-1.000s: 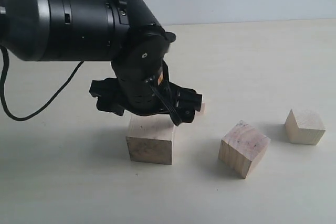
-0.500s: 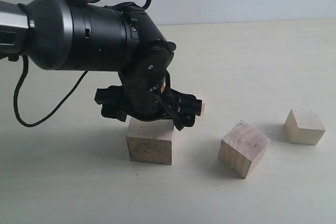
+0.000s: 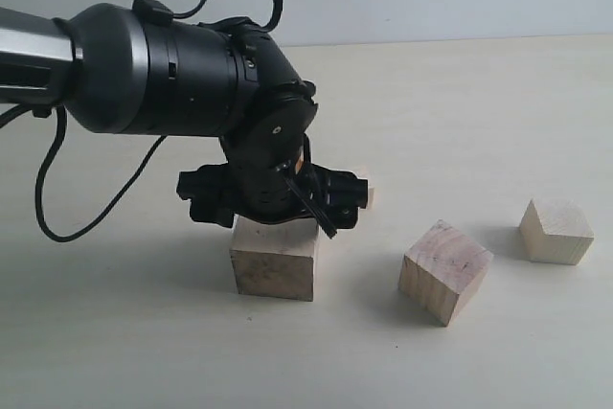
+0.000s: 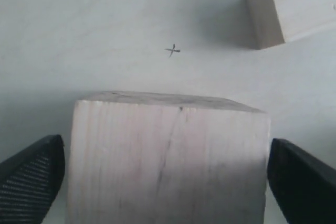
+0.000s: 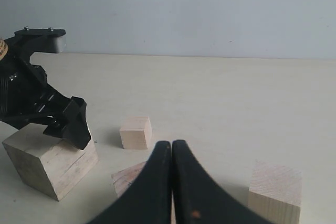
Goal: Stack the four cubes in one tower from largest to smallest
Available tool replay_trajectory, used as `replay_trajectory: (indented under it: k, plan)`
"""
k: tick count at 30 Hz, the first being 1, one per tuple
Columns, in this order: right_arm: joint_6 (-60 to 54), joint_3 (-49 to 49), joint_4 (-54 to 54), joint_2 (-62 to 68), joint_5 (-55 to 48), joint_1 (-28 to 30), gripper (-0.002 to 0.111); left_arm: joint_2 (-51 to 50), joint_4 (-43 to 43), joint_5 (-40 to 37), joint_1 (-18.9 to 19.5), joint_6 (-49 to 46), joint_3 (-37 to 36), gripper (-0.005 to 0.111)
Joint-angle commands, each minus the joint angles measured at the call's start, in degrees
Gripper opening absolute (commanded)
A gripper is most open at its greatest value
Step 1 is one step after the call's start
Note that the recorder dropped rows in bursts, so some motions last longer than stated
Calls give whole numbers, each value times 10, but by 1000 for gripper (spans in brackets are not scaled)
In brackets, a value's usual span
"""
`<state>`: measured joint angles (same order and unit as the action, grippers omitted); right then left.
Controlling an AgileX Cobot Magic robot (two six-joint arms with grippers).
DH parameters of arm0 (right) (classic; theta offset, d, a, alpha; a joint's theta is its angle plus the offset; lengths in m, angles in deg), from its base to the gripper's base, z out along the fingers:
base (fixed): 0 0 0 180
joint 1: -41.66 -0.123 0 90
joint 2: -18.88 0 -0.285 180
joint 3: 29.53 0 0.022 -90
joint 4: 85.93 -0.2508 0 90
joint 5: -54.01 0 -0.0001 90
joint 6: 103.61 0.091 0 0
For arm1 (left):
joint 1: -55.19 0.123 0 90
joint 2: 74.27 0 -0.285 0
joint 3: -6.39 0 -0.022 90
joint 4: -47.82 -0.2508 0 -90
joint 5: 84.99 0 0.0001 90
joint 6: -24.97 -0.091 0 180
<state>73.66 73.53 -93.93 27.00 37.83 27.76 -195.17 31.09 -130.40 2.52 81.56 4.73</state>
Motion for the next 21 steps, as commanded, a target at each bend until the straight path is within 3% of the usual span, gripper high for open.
replay_trajectory:
  k: [1, 5, 9, 11, 21]
  plan:
    - [0, -3, 5, -3, 8, 3, 0, -1, -7, 6, 1, 6, -2, 103]
    - [0, -3, 5, -3, 8, 3, 0, -2, -8, 6, 1, 6, -2, 98]
    - [0, -3, 5, -3, 8, 3, 0, -2, -8, 3, 1, 6, -2, 73]
    - [0, -3, 5, -3, 8, 3, 0, -2, -8, 3, 1, 8, -2, 67]
    - [0, -3, 5, -3, 8, 3, 0, -2, 8, 1, 1, 57, -2, 88]
